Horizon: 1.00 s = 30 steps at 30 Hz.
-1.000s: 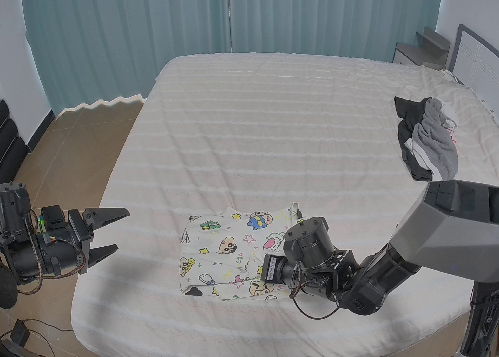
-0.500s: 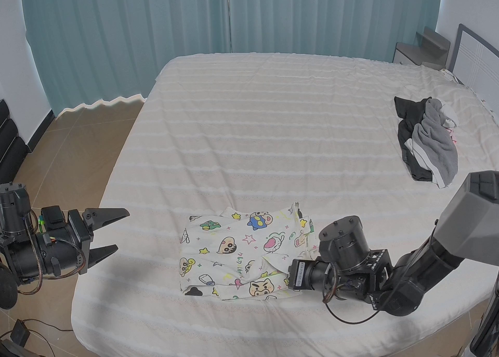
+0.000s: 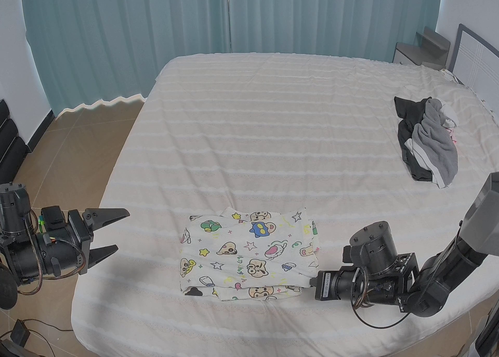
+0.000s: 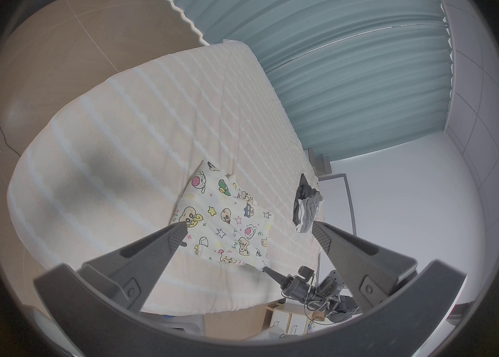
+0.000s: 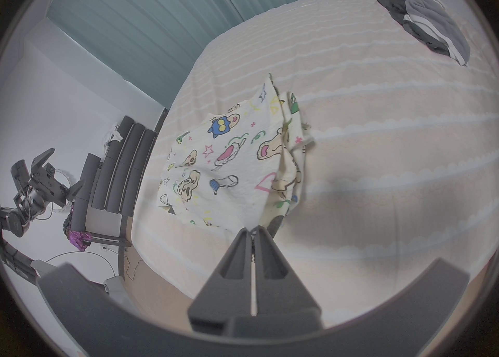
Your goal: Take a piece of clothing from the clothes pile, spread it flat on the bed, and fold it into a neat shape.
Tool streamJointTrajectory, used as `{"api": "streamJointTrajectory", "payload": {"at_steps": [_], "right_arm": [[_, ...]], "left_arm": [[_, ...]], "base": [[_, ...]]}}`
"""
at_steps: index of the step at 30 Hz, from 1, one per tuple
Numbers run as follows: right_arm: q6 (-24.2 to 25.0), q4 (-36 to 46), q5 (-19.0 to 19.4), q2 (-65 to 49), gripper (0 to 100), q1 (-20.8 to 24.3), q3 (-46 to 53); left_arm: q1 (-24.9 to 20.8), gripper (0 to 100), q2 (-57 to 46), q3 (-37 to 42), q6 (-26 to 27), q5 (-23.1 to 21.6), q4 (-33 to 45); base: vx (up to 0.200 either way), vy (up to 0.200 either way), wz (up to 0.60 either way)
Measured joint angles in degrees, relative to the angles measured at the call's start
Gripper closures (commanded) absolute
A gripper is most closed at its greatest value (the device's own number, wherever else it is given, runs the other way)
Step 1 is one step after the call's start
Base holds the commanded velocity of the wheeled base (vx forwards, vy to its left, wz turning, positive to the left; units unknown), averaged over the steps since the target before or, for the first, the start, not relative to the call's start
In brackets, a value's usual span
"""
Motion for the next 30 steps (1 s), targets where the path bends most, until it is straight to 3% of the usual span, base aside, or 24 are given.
{"api": "streamJointTrajectory", "payload": {"at_steps": [13, 14, 22, 30], "right_arm": [[-2.9, -0.09, 1.88, 2.01, 100, -2.5, 0.83], [-2.93, -0.06, 1.89, 2.24, 0, -2.5, 0.83], [-2.84, -0.22, 1.8, 2.4, 0, -3.78, 0.89], [-2.38, 0.2, 3.46, -1.73, 0, -8.24, -3.54]], "left_arm": [[0.0, 0, 0.09, 0.04, -0.07, 0.0, 0.0], [0.0, 0, 0.11, 0.04, -0.07, -0.02, 0.0], [0.0, 0, 0.3, 0.04, -0.05, 0.0, 0.0], [0.0, 0, 0.39, 0.01, -0.07, -0.06, 0.0]], "base": [[0.0, 0.0, 0.0], [0.0, 0.0, 0.0], [0.0, 0.0, 0.0], [0.0, 0.0, 0.0]]}}
